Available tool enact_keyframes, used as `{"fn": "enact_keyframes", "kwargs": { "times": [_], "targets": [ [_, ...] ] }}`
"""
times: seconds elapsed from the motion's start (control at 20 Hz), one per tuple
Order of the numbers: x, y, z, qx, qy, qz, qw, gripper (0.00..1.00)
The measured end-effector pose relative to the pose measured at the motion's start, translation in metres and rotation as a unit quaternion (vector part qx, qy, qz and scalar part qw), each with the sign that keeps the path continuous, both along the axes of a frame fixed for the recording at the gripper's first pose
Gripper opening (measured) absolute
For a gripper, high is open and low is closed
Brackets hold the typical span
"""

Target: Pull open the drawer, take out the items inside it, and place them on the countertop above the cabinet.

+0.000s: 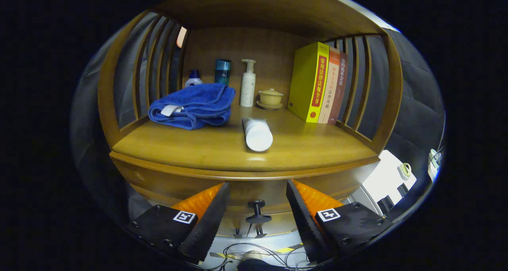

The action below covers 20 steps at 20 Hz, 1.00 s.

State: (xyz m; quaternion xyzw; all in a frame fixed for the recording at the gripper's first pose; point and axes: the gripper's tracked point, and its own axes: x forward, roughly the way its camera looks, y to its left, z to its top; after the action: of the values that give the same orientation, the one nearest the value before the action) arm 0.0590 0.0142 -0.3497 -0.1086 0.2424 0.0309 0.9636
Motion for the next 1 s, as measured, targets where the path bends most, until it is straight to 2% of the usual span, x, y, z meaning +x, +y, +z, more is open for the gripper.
{"fn": "enact_keyframes", "kwargs": {
  "times": [0.4,0.75,1.0],
  "targets": [
    [-0.005,0.041,0.093,0.016,-0.049,0.031,0.998,0.96],
    [-0.01,0.061,0.206,0.062,-0.105,0.031,0.992,0.96],
    [-0.024,0.057,0.267,0.063,-0.139,0.029,0.988,0.96]
  ]
}}
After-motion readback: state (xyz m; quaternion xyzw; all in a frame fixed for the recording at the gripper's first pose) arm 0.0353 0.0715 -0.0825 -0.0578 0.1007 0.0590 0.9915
